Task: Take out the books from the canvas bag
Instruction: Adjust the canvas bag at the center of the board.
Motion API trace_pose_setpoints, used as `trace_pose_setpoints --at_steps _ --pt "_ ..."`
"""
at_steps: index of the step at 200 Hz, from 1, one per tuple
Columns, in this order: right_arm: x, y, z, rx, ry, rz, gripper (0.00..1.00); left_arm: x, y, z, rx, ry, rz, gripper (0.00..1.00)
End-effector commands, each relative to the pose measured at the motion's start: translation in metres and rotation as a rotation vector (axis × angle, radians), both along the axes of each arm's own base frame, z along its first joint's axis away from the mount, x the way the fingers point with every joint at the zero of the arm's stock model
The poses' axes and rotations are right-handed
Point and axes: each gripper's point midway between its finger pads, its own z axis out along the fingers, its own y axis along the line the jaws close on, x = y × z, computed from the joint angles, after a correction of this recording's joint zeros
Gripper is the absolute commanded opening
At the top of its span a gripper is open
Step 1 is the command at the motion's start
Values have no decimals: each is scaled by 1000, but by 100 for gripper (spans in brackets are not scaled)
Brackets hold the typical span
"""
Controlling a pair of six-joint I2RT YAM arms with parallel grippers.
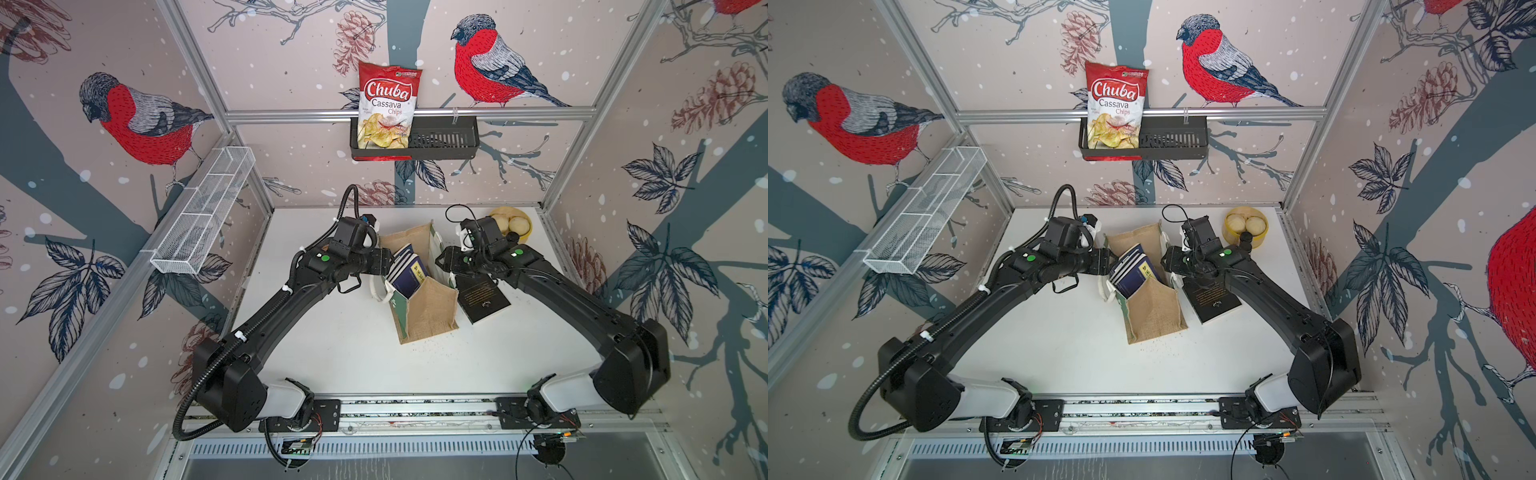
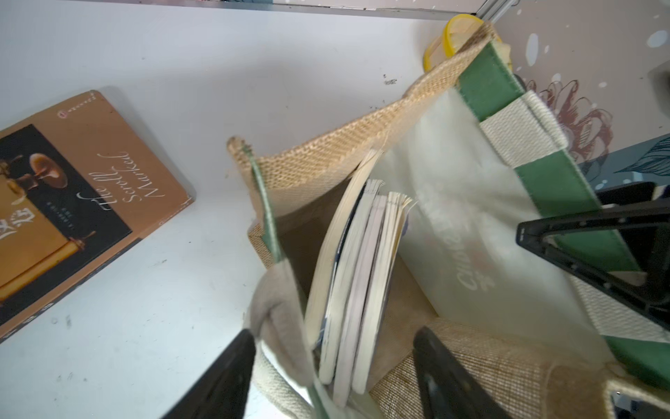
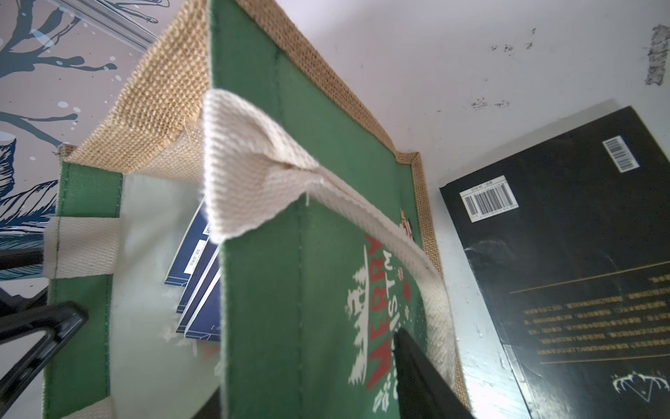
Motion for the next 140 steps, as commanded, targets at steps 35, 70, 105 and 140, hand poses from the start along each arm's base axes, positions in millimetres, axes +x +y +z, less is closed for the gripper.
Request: trace_pose_setpoints --at_steps 35,70,105,140 --pt "-4 -8 -2 -54 -8 -4 15 -1 -5 -16 17 42 -27 23" --pt "-17 15 15 21 -26 58 0 14 7 19 50 -85 23 0" --pt "-29 43 37 96 -46 112 0 18 22 42 50 -141 47 0" --pt "-35 66 46 127 -44 143 0 11 40 27 55 -104 69 0"
